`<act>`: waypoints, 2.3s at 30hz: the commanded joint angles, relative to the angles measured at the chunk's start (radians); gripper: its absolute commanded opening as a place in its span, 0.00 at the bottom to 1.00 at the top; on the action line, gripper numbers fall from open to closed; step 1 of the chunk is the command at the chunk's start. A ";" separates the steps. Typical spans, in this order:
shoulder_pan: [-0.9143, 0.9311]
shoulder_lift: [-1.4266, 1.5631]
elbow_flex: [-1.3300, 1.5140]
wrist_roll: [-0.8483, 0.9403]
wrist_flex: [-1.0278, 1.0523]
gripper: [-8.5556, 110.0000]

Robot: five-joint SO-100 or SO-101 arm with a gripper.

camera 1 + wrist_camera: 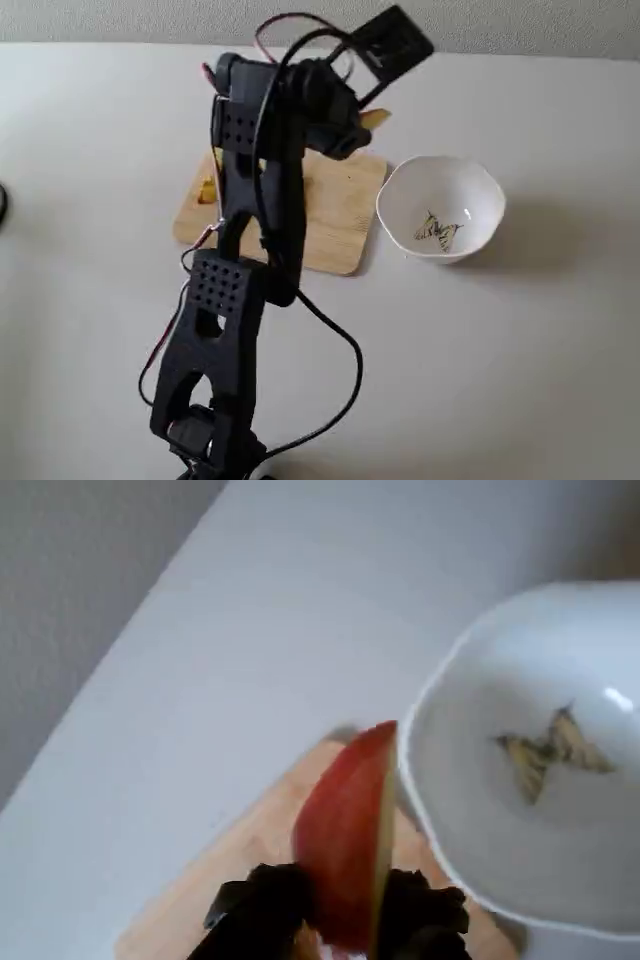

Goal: Pick up the rightmost apple slice from the cutting board and place it into the bowl

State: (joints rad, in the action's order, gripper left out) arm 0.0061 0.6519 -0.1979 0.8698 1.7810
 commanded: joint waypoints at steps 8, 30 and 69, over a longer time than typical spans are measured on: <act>0.215 -0.084 -0.049 0.038 -0.092 0.07; 0.235 -0.141 -0.054 0.057 -0.037 0.52; -0.247 1.723 1.509 -0.827 -0.120 0.07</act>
State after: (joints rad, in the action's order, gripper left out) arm -0.2178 2.0295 0.8652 0.0491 1.7794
